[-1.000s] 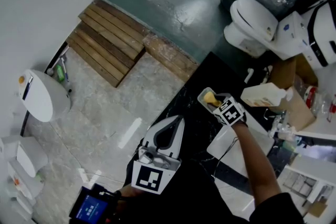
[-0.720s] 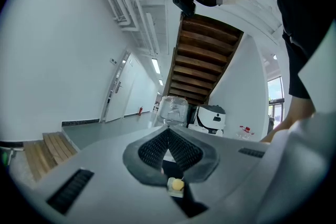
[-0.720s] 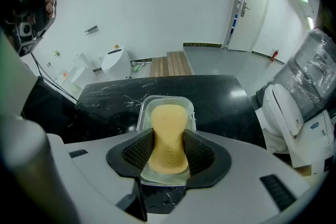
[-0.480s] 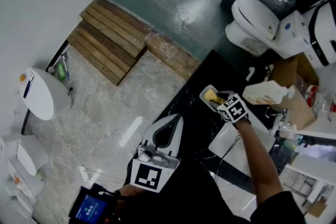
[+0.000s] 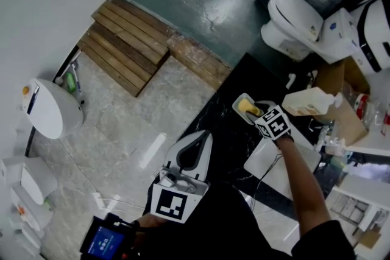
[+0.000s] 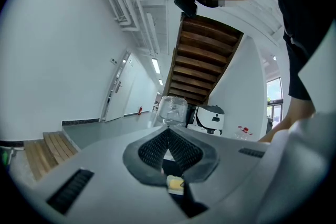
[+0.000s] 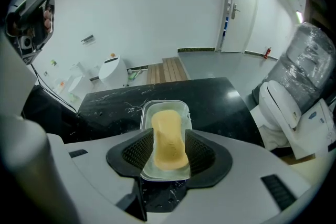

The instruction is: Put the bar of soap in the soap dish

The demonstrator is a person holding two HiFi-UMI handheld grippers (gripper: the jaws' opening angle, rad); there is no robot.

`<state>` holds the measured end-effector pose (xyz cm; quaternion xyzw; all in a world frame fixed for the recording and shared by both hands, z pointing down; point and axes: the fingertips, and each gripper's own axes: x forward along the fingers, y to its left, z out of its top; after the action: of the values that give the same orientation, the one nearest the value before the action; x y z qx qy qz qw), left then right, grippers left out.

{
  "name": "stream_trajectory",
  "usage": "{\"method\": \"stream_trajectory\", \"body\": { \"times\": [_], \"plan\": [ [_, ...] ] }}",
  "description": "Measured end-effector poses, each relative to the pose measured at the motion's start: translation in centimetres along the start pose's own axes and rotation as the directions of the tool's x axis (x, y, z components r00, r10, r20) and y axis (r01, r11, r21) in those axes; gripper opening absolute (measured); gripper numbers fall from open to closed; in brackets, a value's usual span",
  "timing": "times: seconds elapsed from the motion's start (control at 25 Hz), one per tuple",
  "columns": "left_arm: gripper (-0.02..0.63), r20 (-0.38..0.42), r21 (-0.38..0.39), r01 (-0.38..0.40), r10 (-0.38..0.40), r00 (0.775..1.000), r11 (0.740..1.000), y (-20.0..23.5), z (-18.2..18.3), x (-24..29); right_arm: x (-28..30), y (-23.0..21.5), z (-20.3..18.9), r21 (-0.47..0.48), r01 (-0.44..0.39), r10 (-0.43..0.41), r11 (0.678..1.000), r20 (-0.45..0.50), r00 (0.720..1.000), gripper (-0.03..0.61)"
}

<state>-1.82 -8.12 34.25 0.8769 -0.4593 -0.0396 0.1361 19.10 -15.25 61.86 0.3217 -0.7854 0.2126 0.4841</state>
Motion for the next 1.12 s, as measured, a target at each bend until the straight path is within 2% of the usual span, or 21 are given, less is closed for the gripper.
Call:
{"method": "stream_trajectory", "body": {
  "times": [0.2, 0.4, 0.76, 0.88, 1.12],
  "plan": [
    [0.0, 0.01, 0.008, 0.021, -0.021, 1.0, 1.0, -0.4, 0.3, -0.5, -1.2, 0.0, 0.1, 0.0, 0.043, -0.043, 0.999, 0.035, 0.998, 0.184],
    [0.0, 0.014, 0.008, 0.031, -0.031, 0.999, 1.0, -0.4, 0.5, -1.5, -2.9, -0.8, 1.4, 0.016, 0.15, -0.151, 0.988, 0.118, 0.981, 0.184],
    [0.0, 0.012, 0.016, 0.086, -0.086, 0.996, 0.996, -1.6, 0.3, -2.3, -5.6, 0.4, 1.9, 0.1, 0.19, -0.206, 0.977, 0.184, 0.961, 0.184],
    [0.0, 0.012, 0.016, 0.101, -0.101, 0.995, 0.995, -1.9, 0.3, -2.5, -7.1, 0.9, 2.5, 0.126, 0.208, -0.233, 0.97, 0.233, 0.944, 0.184],
    [0.0, 0.009, 0.017, 0.149, -0.149, 0.989, 0.989, -3.1, 0.6, -2.5, -10.4, 2.4, 3.8, 0.199, 0.247, -0.303, 0.948, 0.336, 0.892, 0.183]
  ]
}}
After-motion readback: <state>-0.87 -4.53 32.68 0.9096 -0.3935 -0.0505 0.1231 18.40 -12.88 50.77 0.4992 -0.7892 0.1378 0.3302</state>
